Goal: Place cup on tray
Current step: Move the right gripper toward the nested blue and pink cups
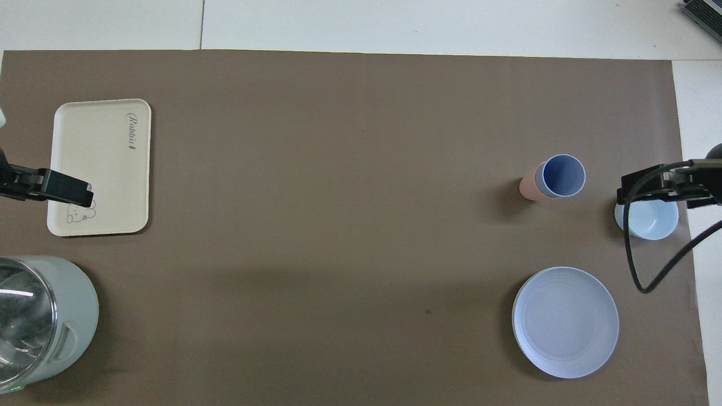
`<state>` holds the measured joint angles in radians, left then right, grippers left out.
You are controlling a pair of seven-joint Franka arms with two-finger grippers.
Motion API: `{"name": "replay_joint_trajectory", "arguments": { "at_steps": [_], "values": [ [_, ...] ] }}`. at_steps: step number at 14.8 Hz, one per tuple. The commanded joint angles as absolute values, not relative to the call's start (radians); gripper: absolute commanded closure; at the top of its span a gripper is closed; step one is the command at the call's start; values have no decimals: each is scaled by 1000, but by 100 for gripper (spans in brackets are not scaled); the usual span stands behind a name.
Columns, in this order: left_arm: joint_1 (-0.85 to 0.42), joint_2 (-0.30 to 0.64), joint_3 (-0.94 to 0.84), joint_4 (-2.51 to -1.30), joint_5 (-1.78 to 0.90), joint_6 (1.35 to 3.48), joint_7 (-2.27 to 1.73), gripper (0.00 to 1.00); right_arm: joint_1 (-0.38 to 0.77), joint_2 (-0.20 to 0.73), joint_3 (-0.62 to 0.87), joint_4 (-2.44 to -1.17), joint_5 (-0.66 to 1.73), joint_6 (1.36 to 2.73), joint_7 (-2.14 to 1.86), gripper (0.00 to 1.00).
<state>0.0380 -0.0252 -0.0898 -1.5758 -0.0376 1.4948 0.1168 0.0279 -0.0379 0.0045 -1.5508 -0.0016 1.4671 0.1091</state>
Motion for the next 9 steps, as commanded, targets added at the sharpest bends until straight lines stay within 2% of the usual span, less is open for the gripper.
{"name": "replay_joint_trajectory", "arguments": {
  "at_steps": [1, 7, 9],
  "values": [
    [46, -58, -91, -1614, -51, 1509, 109, 0, 20, -54, 9, -1574, 14, 1457, 97, 0],
    [46, -58, -91, -1614, -52, 1509, 109, 0, 14, -58, 9, -1572, 14, 1453, 100, 0],
    [46, -58, -91, -1614, -52, 1509, 109, 0, 14, -55, 9, -1575, 15, 1506, 129, 1]
  ]
}}
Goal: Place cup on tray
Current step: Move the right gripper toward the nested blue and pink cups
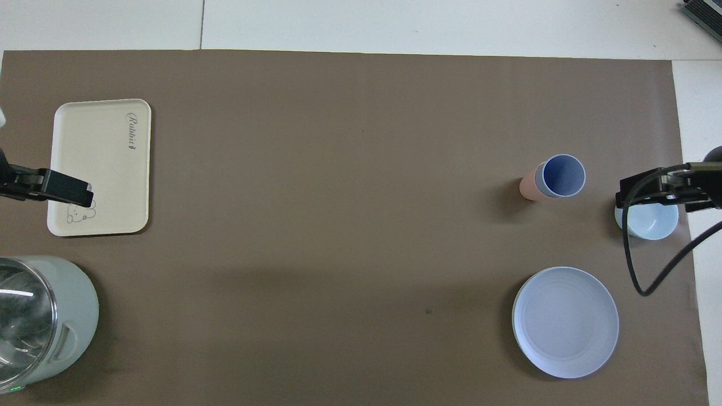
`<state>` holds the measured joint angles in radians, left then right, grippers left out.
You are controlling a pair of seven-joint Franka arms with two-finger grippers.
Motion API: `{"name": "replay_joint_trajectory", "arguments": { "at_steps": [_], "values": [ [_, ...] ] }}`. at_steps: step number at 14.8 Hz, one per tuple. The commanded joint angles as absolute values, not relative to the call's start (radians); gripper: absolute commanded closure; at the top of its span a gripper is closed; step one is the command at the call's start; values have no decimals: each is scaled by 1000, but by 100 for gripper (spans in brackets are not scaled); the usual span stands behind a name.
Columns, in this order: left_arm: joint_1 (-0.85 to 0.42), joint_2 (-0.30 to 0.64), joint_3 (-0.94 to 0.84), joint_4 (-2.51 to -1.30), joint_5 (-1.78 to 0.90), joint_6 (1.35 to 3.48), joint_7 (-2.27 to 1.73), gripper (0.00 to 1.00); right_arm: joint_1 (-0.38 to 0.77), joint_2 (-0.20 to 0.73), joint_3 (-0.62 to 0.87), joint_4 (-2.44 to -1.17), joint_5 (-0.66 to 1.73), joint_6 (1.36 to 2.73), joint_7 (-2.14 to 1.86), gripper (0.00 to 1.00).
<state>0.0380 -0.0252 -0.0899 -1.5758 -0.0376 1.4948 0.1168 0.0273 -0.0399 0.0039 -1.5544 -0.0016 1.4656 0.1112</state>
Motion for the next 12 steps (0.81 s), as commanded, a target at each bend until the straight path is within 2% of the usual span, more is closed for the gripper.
{"name": "replay_joint_trajectory", "arguments": {
  "at_steps": [1, 7, 12],
  "values": [
    [46, -58, -91, -1614, -51, 1509, 109, 0, 12, -49, 9, -1577, 17, 1520, 158, 3],
    [46, -58, -91, -1614, -52, 1509, 109, 0, -32, -14, 6, -1643, 20, 1678, 382, 5],
    [46, -58, -91, -1614, -52, 1509, 109, 0, -118, 80, 6, -1649, 21, 1802, 586, 8]
  ]
}}
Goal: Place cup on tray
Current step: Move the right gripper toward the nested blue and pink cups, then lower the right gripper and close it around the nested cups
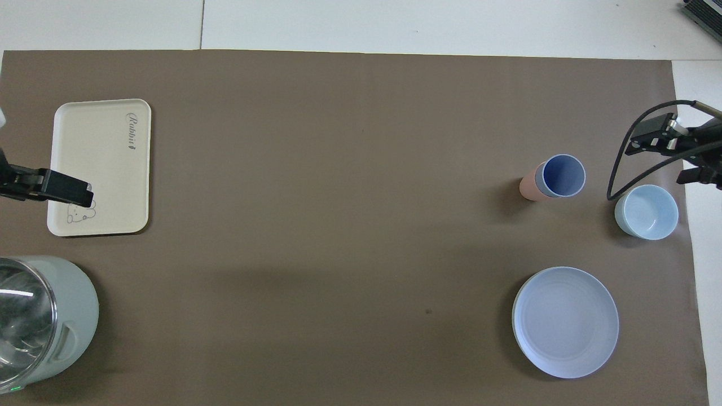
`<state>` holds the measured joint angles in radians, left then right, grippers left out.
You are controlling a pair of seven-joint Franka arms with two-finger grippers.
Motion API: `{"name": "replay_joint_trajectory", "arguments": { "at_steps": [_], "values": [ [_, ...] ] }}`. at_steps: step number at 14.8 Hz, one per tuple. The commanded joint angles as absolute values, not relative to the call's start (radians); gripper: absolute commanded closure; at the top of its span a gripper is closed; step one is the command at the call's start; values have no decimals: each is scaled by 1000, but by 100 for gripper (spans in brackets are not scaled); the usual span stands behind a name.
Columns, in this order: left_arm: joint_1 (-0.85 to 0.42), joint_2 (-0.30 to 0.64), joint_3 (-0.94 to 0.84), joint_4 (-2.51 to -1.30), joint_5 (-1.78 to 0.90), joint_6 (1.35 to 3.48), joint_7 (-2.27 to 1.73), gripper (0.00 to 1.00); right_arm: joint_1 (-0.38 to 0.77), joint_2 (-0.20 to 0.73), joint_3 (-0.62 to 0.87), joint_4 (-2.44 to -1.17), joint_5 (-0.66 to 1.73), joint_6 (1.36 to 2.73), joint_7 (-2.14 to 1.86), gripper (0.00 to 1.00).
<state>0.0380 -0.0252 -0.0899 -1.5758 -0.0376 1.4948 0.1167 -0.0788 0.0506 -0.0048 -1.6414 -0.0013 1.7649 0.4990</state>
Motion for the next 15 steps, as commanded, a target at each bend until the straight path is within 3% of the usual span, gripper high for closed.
{"name": "replay_joint_trajectory", "arguments": {
  "at_steps": [1, 6, 15],
  "values": [
    [46, -58, -91, -1614, -51, 1509, 109, 0, -129, 104, 6, -1649, 26, 1810, 627, 8],
    [46, -58, -91, -1614, -52, 1509, 109, 0, -250, 233, 2, -1651, 217, 1879, 721, 8],
    [46, -58, -91, -1614, -51, 1509, 109, 0, -305, 485, 2, -1638, 576, 1930, 730, 5]
  ]
}}
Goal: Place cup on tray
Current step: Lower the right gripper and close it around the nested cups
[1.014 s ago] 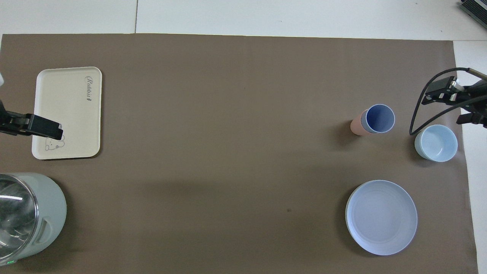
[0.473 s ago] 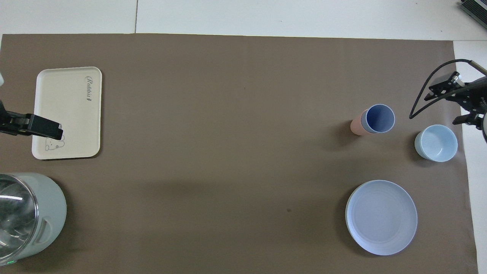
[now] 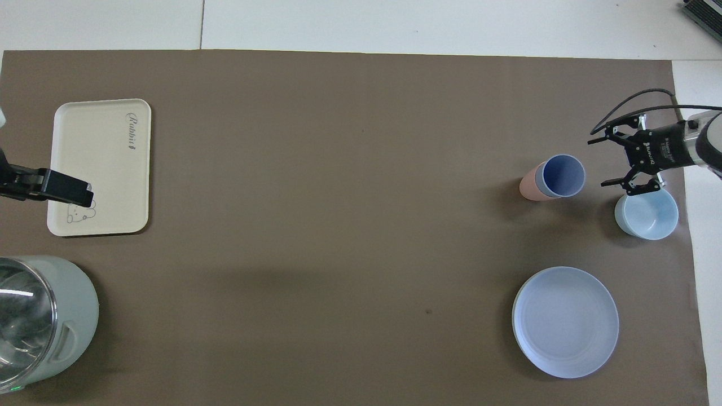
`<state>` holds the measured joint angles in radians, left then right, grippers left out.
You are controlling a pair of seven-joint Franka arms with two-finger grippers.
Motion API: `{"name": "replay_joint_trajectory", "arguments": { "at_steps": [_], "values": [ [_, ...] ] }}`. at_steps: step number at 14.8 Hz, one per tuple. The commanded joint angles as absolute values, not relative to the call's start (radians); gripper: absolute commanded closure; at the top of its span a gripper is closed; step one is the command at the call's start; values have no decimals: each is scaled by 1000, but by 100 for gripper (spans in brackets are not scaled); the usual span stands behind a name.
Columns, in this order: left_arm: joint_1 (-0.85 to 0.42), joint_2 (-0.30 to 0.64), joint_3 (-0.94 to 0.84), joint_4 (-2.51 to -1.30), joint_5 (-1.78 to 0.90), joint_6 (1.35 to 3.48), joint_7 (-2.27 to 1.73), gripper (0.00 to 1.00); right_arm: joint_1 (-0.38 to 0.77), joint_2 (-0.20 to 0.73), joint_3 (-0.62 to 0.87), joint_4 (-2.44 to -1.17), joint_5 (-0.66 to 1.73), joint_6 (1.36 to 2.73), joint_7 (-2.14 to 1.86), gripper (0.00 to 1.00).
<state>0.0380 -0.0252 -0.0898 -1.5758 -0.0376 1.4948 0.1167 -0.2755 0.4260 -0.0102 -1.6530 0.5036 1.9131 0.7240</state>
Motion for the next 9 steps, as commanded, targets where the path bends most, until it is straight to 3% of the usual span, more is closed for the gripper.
{"name": "replay_joint_trajectory", "arguments": {
  "at_steps": [1, 5, 9],
  "values": [
    [46, -58, -91, -1614, -51, 1509, 109, 0, -299, 494, 2, -1640, 578, 1931, 729, 5],
    [46, -58, -91, -1614, -52, 1509, 109, 0, -295, 532, 2, -1646, 621, 1936, 730, 5],
    [46, -60, -91, -1614, -52, 1509, 109, 0, -290, 514, 5, -1704, 626, 1867, 738, 5]
  ]
}}
